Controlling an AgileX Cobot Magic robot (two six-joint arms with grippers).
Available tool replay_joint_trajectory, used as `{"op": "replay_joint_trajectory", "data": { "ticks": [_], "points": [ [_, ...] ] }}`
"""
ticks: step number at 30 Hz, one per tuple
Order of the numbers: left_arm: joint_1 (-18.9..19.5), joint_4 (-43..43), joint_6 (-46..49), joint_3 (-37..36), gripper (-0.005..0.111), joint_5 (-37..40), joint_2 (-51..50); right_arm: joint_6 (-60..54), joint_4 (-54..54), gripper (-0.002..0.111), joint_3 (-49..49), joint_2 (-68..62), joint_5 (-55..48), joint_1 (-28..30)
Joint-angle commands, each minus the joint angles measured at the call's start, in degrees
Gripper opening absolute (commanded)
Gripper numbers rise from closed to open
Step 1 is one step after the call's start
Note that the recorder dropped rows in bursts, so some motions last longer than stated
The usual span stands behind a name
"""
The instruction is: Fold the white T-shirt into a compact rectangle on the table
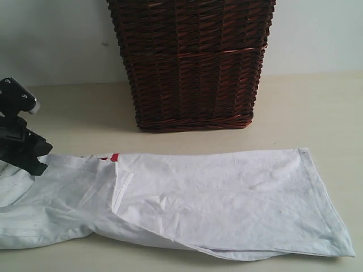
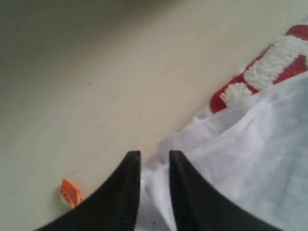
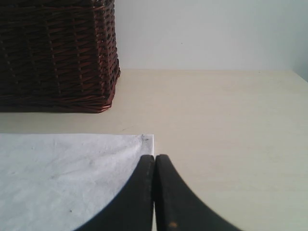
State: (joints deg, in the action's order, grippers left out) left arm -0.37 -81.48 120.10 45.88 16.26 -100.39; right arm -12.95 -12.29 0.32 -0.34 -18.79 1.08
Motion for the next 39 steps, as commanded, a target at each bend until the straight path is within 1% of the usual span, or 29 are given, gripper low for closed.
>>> {"op": "replay_joint_trajectory", "data": {
  "ticks": [1, 2, 4, 5, 6, 7, 8, 9, 10, 11, 12, 13, 14, 16, 17, 20, 24, 26, 31, 35, 36, 37, 38, 39],
  "points": [
    [-0.28, -0.88, 0.09, 0.70, 0.052, -0.36, -0.22, -0.32, 0.21, 0.000, -0.32, 0.34, 0.51, 0.23],
    [-0.28, -1.51, -0.40, 0.70, 0.057, -0.36, -0.22, -0.32, 0.21, 0.000, -0.32, 0.34, 0.51, 0.23],
    [-0.28, -0.35, -0.35, -0.59, 0.057, -0.36, 0.30, -0.32, 0.21, 0.000, -0.32, 0.34, 0.51, 0.23],
    [-0.28, 2.64, -0.25, -1.30, 0.057, -0.36, 0.91, -0.32, 0.21, 0.000, -0.32, 0.34, 0.51, 0.23],
    [-0.28, 16.70, 0.05, -2.96, 0.057, -0.36, 2.44, -0.32, 0.21, 0.000, -0.32, 0.34, 0.51, 0.23],
    [-0.13, 24.02, -0.60, -3.60, 0.057, -0.36, 3.15, -0.32, 0.21, 0.000, -0.32, 0.34, 0.51, 0.23],
    [0.51, 37.12, -3.60, -4.52, 0.057, 1.27, 3.85, -0.32, 0.21, 0.000, -0.32, 0.34, 0.51, 0.23],
    [1.74, 41.58, -7.54, -4.52, 0.057, 2.41, 3.85, -0.32, 0.21, 0.000, -0.32, 0.34, 0.51, 0.23],
    [3.29, 41.92, -13.47, -4.52, 0.057, 0.67, 3.85, -0.32, 0.21, 0.000, -0.32, 0.34, 0.51, 0.23],
    [5.13, 41.90, -24.00, -4.52, 0.057, -1.65, 3.85, -0.32, 0.21, 0.000, -0.32, 0.34, 0.51, 0.23],
    [7.63, 42.43, -35.43, -4.39, 0.057, -1.99, 3.89, -0.32, 0.21, 0.000, -0.32, 0.34, 0.51, 0.23],
    [9.65, 42.59, -45.76, -3.97, 0.056, 0.02, 4.38, -0.32, 0.21, 0.000, -0.32, 0.34, 0.51, 0.23],
    [11.46, 43.02, -52.67, -2.96, 0.055, 4.21, 4.94, -0.32, 0.21, 0.000, -0.32, 0.34, 0.51, 0.23],
    [14.74, 43.70, -62.32, -1.01, 0.054, 11.15, 5.81, -0.32, 0.21, 0.000, -0.32, 0.34, 0.51, 0.23],
    [16.37, 43.70, -65.30, -0.57, 0.054, 11.41, 6.19, -0.32, 0.21, 0.000, -0.32, 0.34, 0.51, 0.23],
    [18.78, 42.94, -67.48, -0.57, 0.054, 8.30, 6.31, -0.32, 0.21, 0.000, -0.32, 0.34, 0.51, 0.23],
    [19.14, 43.17, -67.48, -0.57, 0.054, 1.23, 6.51, -0.32, 0.21, 0.000, -0.32, 0.34, 0.51, 0.23],
    [19.14, 43.17, -67.48, -0.57, 0.054, -1.06, 6.56, -0.32, 0.21, 0.000, -0.32, 0.34, 0.51, 0.23],
    [19.14, 43.17, -66.60, -0.57, 0.054, -1.76, 6.93, -0.32, 0.21, 0.000, -0.32, 0.34, 0.51, 0.23],
    [19.14, 43.17, -61.58, -0.57, 0.054, -2.01, 6.93, -0.32, 0.21, 0.000, -0.32, 0.34, 0.51, 0.23],
    [19.14, 43.17, -60.57, -0.57, 0.055, -1.84, 6.93, -0.32, 0.21, 0.000, -0.32, 0.34, 0.51, 0.23],
    [19.14, 43.17, -59.88, -0.57, 0.060, -1.64, 6.93, -0.32, 0.21, 0.000, -0.32, 0.34, 0.51, 0.23],
    [19.14, 43.17, -59.78, -0.57, 0.066, -1.36, 6.93, -0.32, 0.21, 0.000, -0.32, 0.34, 0.51, 0.23],
    [19.14, 43.17, -59.78, -0.57, 0.077, -0.85, 6.93, -0.32, 0.21, 0.000, -0.32, 0.34, 0.51, 0.23]
  ]
}}
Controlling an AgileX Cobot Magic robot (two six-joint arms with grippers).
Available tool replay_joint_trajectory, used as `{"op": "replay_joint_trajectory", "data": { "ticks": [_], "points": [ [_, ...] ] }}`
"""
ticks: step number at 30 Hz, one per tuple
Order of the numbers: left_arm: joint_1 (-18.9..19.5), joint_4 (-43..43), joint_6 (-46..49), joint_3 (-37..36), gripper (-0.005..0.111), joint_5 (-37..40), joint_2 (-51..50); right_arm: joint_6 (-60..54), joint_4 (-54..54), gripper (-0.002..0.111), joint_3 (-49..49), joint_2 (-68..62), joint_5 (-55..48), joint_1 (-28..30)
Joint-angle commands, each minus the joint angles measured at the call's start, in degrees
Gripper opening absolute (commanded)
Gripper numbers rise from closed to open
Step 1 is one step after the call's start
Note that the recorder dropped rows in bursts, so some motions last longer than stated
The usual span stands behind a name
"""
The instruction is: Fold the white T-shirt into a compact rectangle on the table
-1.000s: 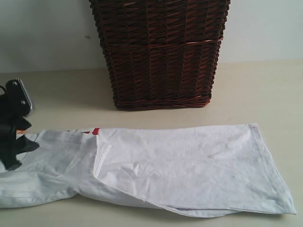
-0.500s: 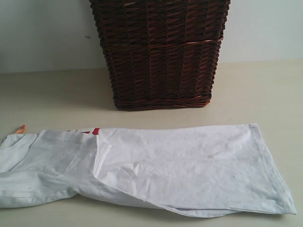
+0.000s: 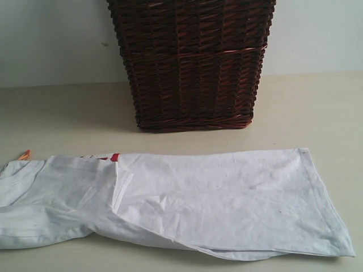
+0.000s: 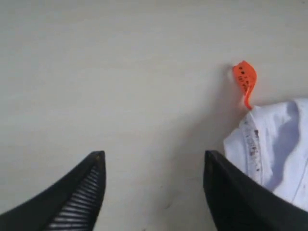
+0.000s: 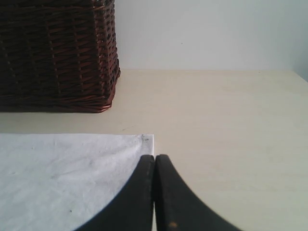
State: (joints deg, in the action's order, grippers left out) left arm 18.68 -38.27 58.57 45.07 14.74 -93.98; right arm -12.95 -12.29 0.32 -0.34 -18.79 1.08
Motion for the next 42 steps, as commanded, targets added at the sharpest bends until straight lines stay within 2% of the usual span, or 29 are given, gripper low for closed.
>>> {"op": "replay_joint_trajectory", "data": {
  "ticks": [1, 2, 3, 7, 11, 16, 22, 30, 42],
  "points": [
    [0.10, -0.04, 1.75, 0.24, 0.091, 1.31, 0.51, -0.32, 0.21, 0.000, -0.32, 0.34, 0.51, 0.23],
    [0.10, -0.47, 1.43, 0.24, 0.103, 1.57, 0.51, -0.32, 0.21, 0.000, -0.32, 0.34, 0.51, 0.23],
    [0.10, -2.14, -0.05, 0.24, 0.105, 1.81, 0.38, -0.32, 0.21, 0.000, -0.32, 0.34, 0.51, 0.23],
    [0.10, -4.46, -7.23, -0.14, 0.104, 6.62, 0.60, -0.32, 0.21, 0.000, -0.32, 0.34, 0.51, 0.23],
    [-0.29, -7.96, -8.01, -2.27, 0.104, 12.67, 0.31, -0.32, 0.21, 0.000, -0.32, 0.34, 0.51, 0.23],
    [-2.65, -11.00, -7.26, -3.08, 0.104, 12.39, -1.66, -0.32, 0.21, 0.000, -0.32, 0.34, 0.51, 0.23],
    [-5.52, -12.96, -0.24, -2.96, 0.104, 10.38, -6.54, -0.32, 0.21, 0.000, -0.32, 0.34, 0.51, 0.23],
    [-5.67, -11.73, -0.12, -2.96, 0.104, 4.69, -7.44, -0.32, 0.21, 0.000, -0.32, 0.34, 0.51, 0.23],
    [-5.67, -12.97, 3.63, -2.96, 0.103, 8.30, -9.74, -0.32, 0.21, 0.000, -0.32, 0.34, 0.51, 0.23]
  ]
}}
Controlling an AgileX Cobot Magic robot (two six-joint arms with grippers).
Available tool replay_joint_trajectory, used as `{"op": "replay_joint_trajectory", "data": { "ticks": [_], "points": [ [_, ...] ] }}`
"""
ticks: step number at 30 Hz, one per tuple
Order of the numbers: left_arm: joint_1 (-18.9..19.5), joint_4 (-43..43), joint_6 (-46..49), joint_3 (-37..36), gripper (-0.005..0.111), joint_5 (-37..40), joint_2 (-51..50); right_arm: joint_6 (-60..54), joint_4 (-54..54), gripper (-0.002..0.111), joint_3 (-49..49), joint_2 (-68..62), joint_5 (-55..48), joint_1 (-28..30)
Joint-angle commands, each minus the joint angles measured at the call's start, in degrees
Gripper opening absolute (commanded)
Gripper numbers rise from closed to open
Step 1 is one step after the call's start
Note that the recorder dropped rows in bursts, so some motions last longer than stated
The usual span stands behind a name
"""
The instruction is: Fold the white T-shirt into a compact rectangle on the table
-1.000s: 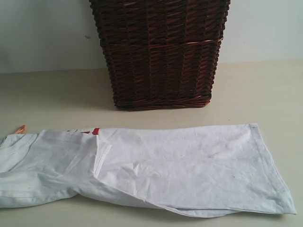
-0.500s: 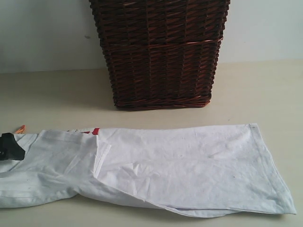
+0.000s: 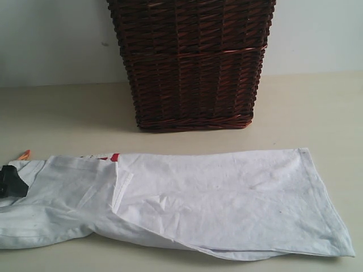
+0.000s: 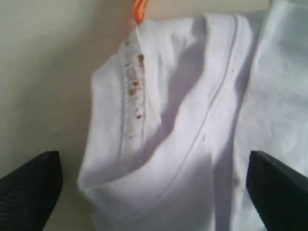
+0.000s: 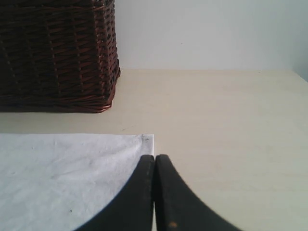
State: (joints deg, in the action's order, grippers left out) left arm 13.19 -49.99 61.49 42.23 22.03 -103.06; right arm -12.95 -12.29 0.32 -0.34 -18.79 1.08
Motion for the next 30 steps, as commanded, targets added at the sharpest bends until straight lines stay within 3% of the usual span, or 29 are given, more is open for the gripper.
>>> {"op": "replay_joint_trajectory", "data": {
  "ticks": [1, 5, 7, 11, 15, 21, 25, 30],
  "points": [
    [-0.42, -1.52, 1.10, -0.12, 0.103, 1.00, -0.65, -0.32, 0.21, 0.000, -0.32, 0.34, 0.51, 0.23],
    [-4.59, -3.55, 1.32, -0.12, 0.102, 0.66, -0.65, -0.32, 0.21, 0.000, -0.32, 0.34, 0.51, 0.23],
    [-7.23, -3.65, 1.20, -0.12, 0.086, 0.66, -0.65, -0.32, 0.21, 0.000, -0.32, 0.34, 0.51, 0.23],
    [-9.25, -3.45, -0.02, -0.25, 0.028, 0.07, -0.65, -0.32, 0.21, 0.000, -0.32, 0.34, 0.51, 0.23],
    [-9.25, -0.79, -0.13, -0.25, 0.000, 0.74, -0.29, -0.32, 0.21, 0.000, -0.32, 0.34, 0.51, 0.23],
    [-6.63, 4.22, -0.22, -0.25, 0.000, 1.83, 3.44, -0.32, 0.21, 0.000, -0.32, 0.34, 0.51, 0.23],
    [-0.98, 4.94, -0.35, -0.25, 0.000, 3.62, 4.69, -0.32, 0.21, 0.000, -0.32, 0.34, 0.51, 0.23],
    [6.32, 11.96, -0.35, -0.47, 0.000, 5.08, 4.80, -0.32, 0.21, 0.000, -0.32, 0.34, 0.51, 0.23]
  ]
}}
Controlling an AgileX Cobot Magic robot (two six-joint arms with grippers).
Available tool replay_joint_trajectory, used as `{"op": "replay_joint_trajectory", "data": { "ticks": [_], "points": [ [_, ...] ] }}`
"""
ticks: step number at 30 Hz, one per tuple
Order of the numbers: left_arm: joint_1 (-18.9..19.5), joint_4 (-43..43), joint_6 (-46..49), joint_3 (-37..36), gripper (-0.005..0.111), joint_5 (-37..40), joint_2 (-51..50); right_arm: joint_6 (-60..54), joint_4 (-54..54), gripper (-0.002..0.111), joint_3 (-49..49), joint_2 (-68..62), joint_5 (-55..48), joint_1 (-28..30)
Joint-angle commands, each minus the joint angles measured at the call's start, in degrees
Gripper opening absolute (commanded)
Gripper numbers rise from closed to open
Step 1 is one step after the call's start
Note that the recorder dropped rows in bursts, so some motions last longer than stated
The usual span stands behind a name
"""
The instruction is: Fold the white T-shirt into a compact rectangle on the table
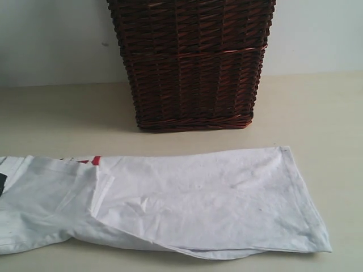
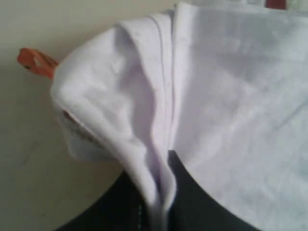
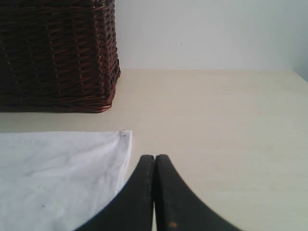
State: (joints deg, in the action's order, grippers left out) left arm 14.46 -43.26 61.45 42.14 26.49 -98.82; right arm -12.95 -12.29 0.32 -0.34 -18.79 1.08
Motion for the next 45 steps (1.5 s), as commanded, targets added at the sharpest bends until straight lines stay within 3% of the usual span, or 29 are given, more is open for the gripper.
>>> {"op": "replay_joint_trajectory", "data": {
  "ticks": [1, 7, 15, 24, 36, 39, 42, 45],
  "points": [
    [6.65, 6.28, -0.09, -0.48, 0.000, 0.62, 0.55, -0.32, 0.21, 0.000, -0.32, 0.34, 0.51, 0.23],
    [14.55, 11.82, 0.43, -0.94, 0.000, 1.58, 0.86, -0.32, 0.21, 0.000, -0.32, 0.34, 0.51, 0.23],
    [22.13, 11.26, 1.79, -0.94, 0.000, 2.08, 3.78, -0.32, 0.21, 0.000, -0.32, 0.34, 0.51, 0.23],
    [22.57, -1.69, 4.74, -0.81, 0.000, 11.20, 13.13, -0.32, 0.21, 0.000, -0.32, 0.34, 0.51, 0.23],
    [22.57, -10.78, 4.12, -0.81, 0.000, 12.82, 18.14, -0.32, 0.21, 0.000, -0.32, 0.34, 0.51, 0.23],
    [22.57, -11.40, 4.43, -0.81, 0.000, 9.69, 18.05, -0.32, 0.21, 0.000, -0.32, 0.34, 0.51, 0.23],
    [22.57, -5.00, 4.56, -0.81, 0.000, 1.06, 16.28, -0.32, 0.21, 0.000, -0.32, 0.34, 0.51, 0.23],
    [25.16, -4.88, 4.56, -0.81, 0.000, -5.95, 14.45, -0.32, 0.21, 0.000, -0.32, 0.34, 0.51, 0.23]
  ]
}}
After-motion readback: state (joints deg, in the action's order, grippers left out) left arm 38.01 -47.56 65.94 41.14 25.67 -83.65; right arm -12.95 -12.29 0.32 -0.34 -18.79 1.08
